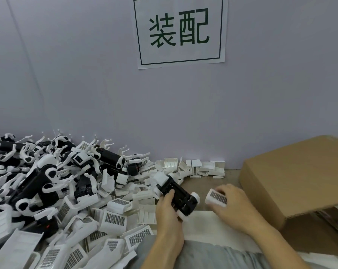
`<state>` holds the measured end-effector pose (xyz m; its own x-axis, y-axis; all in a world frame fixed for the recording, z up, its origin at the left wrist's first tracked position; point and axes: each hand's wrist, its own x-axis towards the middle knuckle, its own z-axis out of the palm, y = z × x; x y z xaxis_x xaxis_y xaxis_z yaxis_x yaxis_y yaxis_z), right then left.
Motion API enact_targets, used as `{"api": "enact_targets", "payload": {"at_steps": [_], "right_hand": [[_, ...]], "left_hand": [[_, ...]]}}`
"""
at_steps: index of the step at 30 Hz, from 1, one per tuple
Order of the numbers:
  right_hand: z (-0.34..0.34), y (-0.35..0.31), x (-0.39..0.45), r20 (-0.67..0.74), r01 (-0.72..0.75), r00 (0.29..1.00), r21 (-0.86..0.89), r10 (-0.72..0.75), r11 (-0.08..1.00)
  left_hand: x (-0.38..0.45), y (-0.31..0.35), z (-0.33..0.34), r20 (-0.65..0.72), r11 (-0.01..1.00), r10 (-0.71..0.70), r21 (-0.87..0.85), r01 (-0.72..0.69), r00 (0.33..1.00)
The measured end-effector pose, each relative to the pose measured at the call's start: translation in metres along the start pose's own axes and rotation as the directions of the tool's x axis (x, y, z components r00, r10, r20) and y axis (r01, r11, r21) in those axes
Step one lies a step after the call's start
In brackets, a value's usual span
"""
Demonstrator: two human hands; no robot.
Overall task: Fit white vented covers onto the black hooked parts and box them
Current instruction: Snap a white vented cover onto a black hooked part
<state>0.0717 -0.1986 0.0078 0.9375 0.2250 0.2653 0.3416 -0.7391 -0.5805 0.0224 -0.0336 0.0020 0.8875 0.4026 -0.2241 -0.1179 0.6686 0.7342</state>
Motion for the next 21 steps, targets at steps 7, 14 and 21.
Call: {"api": "enact_targets", "payload": {"at_steps": [7, 14, 21], "right_hand": [[0.003, -0.039, -0.003, -0.272, 0.126, 0.962, 0.372, -0.021, 0.92], [0.027, -0.058, -0.009, -0.316, 0.163, 0.948, 0.344, -0.05, 0.925], [0.028, -0.057, -0.012, -0.347, 0.172, 0.936, 0.318, -0.054, 0.932]], "left_hand": [[-0.012, 0.002, 0.002, 0.182, 0.983, 0.123, 0.11, -0.144, 0.975], [-0.016, -0.003, 0.004, 0.301, 0.953, 0.139, 0.219, -0.211, 0.943], [-0.018, -0.004, 0.004, 0.337, 0.935, 0.168, 0.243, -0.258, 0.927]]}}
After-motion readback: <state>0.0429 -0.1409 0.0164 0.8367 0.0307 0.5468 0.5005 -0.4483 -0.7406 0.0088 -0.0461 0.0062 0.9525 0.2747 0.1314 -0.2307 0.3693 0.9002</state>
